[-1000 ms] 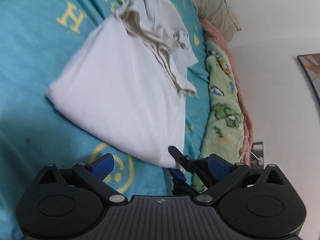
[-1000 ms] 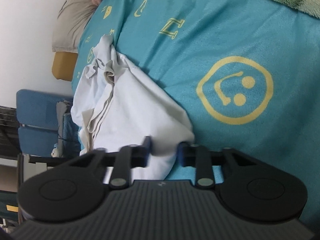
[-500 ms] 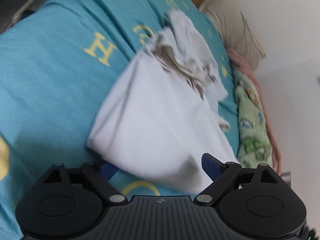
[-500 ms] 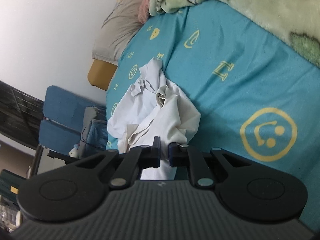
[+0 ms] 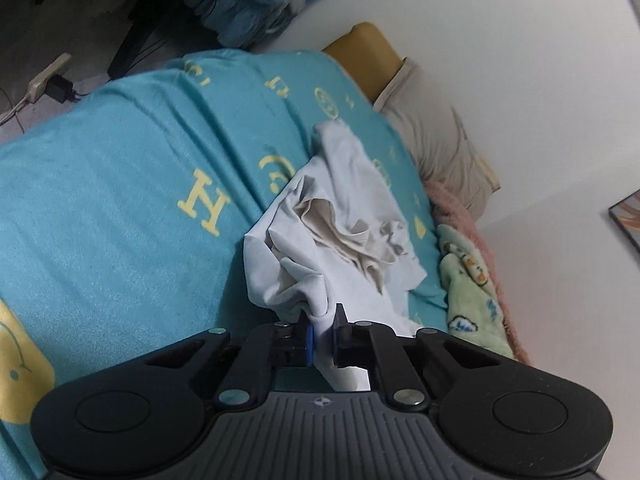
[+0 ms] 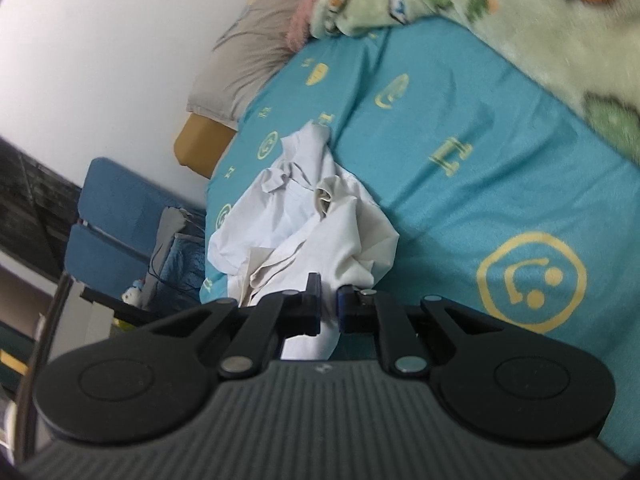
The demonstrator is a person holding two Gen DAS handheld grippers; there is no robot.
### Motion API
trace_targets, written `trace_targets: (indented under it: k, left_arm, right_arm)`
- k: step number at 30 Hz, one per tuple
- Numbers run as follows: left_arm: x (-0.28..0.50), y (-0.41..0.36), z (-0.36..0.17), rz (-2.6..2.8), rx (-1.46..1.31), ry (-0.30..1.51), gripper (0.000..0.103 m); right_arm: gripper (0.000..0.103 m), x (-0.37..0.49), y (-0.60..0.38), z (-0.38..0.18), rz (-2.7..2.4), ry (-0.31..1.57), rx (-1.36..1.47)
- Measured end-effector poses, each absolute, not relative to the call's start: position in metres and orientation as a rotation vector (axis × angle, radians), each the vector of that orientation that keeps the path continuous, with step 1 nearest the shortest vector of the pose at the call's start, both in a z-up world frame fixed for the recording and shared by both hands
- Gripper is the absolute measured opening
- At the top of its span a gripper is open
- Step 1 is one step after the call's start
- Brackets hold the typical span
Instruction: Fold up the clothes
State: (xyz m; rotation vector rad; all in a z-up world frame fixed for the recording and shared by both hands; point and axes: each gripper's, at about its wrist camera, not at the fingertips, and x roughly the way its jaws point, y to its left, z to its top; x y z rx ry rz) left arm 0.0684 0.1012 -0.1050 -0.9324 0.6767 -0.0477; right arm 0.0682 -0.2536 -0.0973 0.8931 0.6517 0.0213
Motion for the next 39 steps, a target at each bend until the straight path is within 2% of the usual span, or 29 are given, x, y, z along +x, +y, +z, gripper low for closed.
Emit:
trace_targets:
  k: [7, 16, 24, 30, 39]
  left_arm:
    - [0.027, 0.104, -0.053, -0.081, -0.911, 0.572, 0.007]
    - [-0.082, 0.104, 0.022, -0.111, -0.883, 0.504, 0.007]
    - [-0.177, 0.105, 0.050, -0.116, -0.860, 0.508, 0.007]
    - [-0.155, 0.107, 0.050, -0.085, -0.827, 0.603, 0.007]
    - [-0.022, 0.103, 0.026, 0.002, -0.789, 0.728, 0.008]
  right_arm:
    - [0.010, 0.034, -0.246, -0.057, 0.041, 0.570, 0.816]
    - [0.010, -0.057, -0.240, 0.010, 0.091, 0.454, 0.726]
    - [0.010, -0.143, -0.241, 0.028, 0.113, 0.435, 0.704]
    - [0.010, -0.128, -0.243, 0.017, 0.097, 0.485, 0.733]
    - [0.010, -0.008, -0.236, -0.011, 0.051, 0.614, 0.719]
